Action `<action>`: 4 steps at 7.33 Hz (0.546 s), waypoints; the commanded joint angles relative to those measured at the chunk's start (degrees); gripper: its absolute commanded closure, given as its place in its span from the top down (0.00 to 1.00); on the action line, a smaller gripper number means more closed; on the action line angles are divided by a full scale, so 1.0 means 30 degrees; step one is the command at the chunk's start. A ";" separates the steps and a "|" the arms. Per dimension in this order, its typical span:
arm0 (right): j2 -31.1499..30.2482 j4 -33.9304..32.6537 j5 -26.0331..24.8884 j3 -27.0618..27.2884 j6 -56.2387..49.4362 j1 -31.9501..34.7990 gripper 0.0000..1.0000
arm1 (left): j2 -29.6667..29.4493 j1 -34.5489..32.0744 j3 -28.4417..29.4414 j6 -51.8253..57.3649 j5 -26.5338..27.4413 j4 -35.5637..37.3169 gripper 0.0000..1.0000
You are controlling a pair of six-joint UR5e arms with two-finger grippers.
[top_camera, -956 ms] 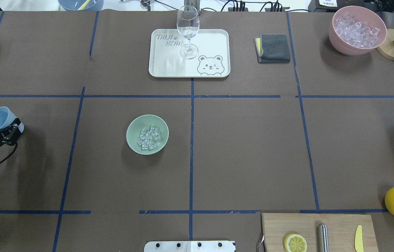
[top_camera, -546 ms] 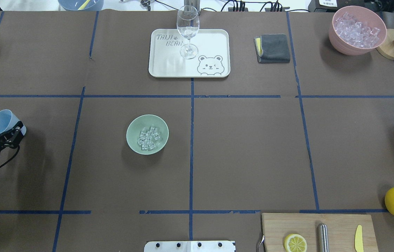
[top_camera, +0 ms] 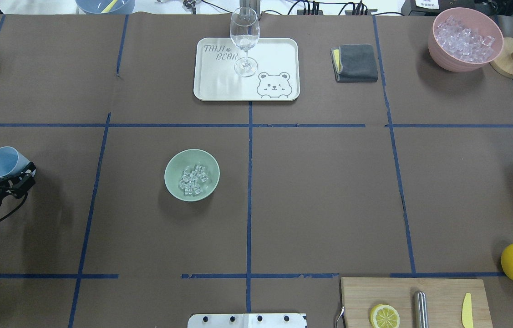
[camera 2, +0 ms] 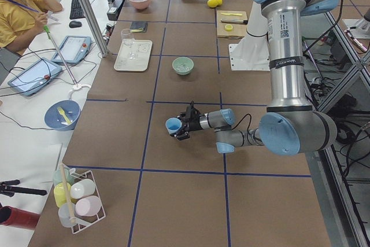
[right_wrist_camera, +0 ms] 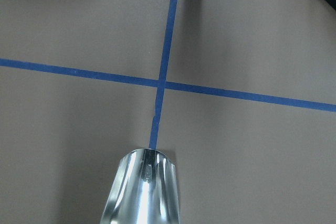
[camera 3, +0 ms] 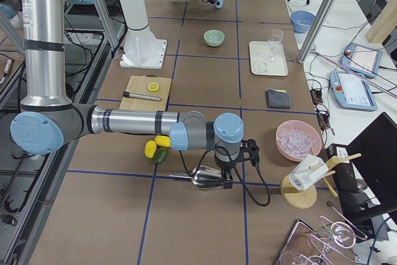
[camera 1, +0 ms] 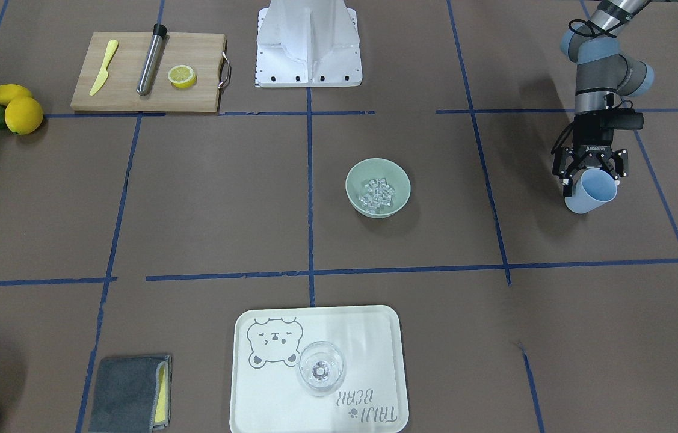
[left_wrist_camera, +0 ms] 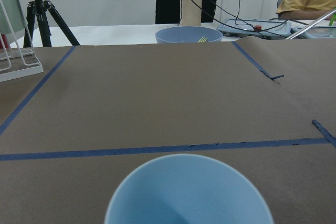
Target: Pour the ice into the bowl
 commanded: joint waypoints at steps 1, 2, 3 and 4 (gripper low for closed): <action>0.0002 -0.0021 0.0000 0.0009 -0.0012 0.0000 1.00 | 0.0274 -0.0111 -0.0791 0.0966 -0.0079 -0.0159 1.00; 0.0002 -0.0021 0.0000 -0.0020 -0.0012 0.0000 1.00 | 0.0508 -0.0170 -0.1783 0.2308 -0.0195 -0.0188 1.00; -0.0027 -0.0021 0.0000 0.0009 -0.0012 0.0029 1.00 | 0.0713 -0.0228 -0.2374 0.2785 -0.0805 -0.0188 1.00; -0.0027 -0.0021 0.0000 0.0009 -0.0012 0.0029 1.00 | 0.1005 -0.0403 -0.2785 0.3225 -0.1653 -0.0188 1.00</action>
